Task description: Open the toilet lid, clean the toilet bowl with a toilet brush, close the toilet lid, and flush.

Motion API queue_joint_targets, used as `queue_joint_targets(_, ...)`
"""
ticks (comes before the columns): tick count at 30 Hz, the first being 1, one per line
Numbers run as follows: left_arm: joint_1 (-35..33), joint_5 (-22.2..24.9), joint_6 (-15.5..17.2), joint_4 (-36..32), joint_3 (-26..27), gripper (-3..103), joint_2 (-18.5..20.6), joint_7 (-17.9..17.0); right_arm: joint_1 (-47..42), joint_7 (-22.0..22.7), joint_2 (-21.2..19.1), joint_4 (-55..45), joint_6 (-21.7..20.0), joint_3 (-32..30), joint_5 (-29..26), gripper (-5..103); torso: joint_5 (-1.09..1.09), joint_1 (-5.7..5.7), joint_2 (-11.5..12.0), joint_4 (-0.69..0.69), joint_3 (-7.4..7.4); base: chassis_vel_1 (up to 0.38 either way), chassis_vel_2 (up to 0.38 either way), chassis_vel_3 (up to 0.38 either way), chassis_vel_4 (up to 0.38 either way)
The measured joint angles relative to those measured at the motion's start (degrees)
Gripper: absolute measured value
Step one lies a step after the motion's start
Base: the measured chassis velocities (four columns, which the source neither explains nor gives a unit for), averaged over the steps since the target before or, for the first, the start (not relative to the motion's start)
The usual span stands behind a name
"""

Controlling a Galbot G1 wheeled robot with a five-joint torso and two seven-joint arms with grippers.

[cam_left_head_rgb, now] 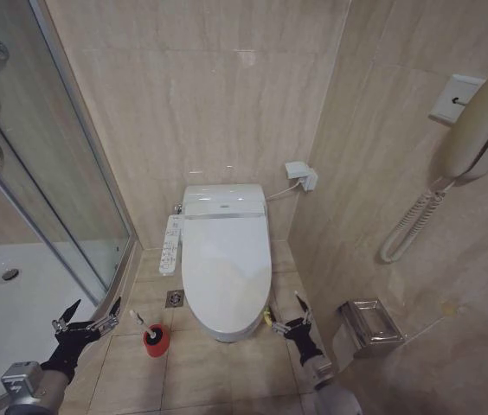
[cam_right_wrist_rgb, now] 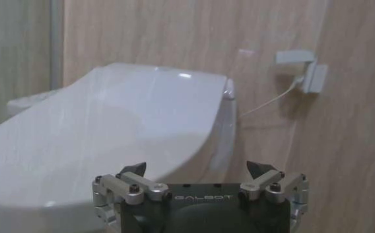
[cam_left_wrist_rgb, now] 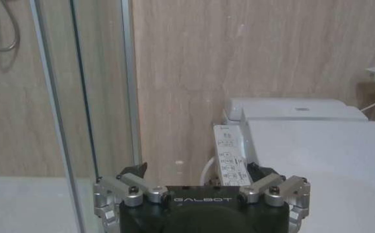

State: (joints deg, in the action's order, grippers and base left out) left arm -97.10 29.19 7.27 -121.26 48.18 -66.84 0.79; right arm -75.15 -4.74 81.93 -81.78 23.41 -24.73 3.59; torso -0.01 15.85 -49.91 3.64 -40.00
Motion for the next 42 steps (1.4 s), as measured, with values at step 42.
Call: queue_joint_targets(42, 0.0, 0.0, 0.0, 0.0, 0.0, 100, 0.0, 0.0, 7.56, 1.35, -1.7, 17.01, 2.12, -0.16, 7.29, 100, 0.0, 0.0, 0.0, 0.01, 0.0, 0.0, 0.0, 0.0, 0.0)
